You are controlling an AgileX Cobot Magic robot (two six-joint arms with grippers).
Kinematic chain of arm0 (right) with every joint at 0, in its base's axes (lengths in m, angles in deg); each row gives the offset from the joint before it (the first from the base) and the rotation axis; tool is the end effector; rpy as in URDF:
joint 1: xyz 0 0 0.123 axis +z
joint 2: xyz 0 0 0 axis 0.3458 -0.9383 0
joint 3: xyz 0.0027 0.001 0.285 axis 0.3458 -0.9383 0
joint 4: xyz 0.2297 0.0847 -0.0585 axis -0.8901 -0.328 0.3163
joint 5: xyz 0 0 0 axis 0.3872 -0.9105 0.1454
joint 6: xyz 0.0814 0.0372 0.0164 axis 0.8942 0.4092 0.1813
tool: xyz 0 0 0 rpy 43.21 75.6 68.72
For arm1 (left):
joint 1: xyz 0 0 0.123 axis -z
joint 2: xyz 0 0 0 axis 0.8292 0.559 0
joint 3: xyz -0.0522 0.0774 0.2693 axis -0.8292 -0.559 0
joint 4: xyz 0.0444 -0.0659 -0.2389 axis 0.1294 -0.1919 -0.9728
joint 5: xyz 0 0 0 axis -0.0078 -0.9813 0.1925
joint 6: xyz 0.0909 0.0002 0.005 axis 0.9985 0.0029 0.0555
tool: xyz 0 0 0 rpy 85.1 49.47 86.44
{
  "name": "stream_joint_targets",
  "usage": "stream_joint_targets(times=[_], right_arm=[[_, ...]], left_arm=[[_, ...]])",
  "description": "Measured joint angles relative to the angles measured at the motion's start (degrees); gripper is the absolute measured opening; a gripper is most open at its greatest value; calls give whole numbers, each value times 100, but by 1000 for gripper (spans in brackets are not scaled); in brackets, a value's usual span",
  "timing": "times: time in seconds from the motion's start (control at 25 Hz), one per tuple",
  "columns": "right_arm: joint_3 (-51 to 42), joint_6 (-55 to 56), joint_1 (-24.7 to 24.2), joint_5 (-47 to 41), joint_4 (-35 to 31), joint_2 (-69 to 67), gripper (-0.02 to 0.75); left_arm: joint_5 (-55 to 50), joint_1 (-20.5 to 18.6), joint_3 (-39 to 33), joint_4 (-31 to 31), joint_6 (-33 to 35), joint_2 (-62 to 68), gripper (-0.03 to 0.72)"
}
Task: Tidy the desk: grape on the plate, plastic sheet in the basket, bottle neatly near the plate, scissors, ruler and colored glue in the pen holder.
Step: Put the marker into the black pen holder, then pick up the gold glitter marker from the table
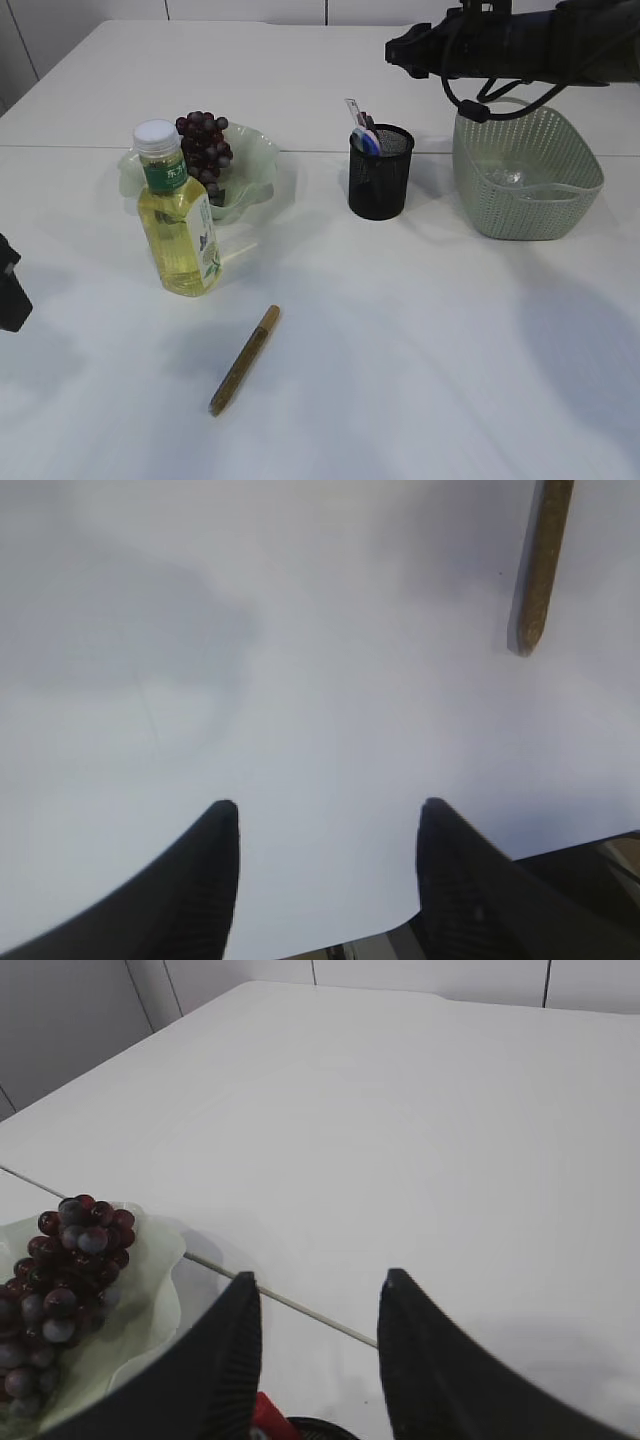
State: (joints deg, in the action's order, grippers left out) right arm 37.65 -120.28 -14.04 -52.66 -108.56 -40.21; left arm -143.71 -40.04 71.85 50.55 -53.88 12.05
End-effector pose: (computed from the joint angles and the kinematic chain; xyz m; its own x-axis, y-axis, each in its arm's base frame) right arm 0.5014 0.0904 0.2452 -0.2774 -0.0496 -0.9595 -0.4785 0.8731 0.0933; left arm 0.2240 -0.0723 0.2669 -0.9509 0.1748 -0.2554 0.2073 0.9725 -0.1063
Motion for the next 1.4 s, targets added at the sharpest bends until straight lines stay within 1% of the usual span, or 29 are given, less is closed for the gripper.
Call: stream_joint_targets(times=[0.08,0.16,0.2,0.28,0.36,0.4,0.52,0.64,0.68,0.8,0.88,1.0,1.12,1.24,1.32,1.4], right_arm=[[0,277,0,0,133,0,326],[0,856,0,0,615,14,329],[0,1219,0,0,1099,43,329],[0,2395,0,-56,2218,166,330],[0,3663,0,-291,3587,348,330],[0,4337,0,-491,4248,473,330],[0,6227,22,-1356,5917,901,330],[0,7950,222,-2336,7484,1391,328],[0,8427,342,-2623,7966,1562,328],[0,9357,739,-3197,8969,1968,326],[0,9670,961,-3507,9306,2152,325],[0,9938,1195,-4132,9523,2282,324],[-35,10075,1292,-4591,9635,2282,324],[-258,10180,1296,-4678,9755,2382,324],[-479,10180,1296,-4702,9855,2523,324],[-735,10180,1296,-4702,9906,2714,324]], left_arm=[[0,0,0,0,0,0,415],[0,0,0,-10,0,0,415],[0,0,0,-11,0,0,415],[0,0,0,-19,0,0,415],[-10,0,0,-19,0,0,415],[-10,0,0,-22,0,0,415],[-10,0,0,-32,0,0,415],[-10,0,0,-32,0,0,415],[1,0,0,-32,0,0,415],[44,0,0,-32,0,0,415],[44,0,0,-32,0,0,415],[44,0,0,-71,0,0,415],[33,0,0,-119,0,0,415],[10,0,24,-201,0,0,415],[-19,133,76,-201,0,0,415],[-46,376,168,-201,0,0,415]])
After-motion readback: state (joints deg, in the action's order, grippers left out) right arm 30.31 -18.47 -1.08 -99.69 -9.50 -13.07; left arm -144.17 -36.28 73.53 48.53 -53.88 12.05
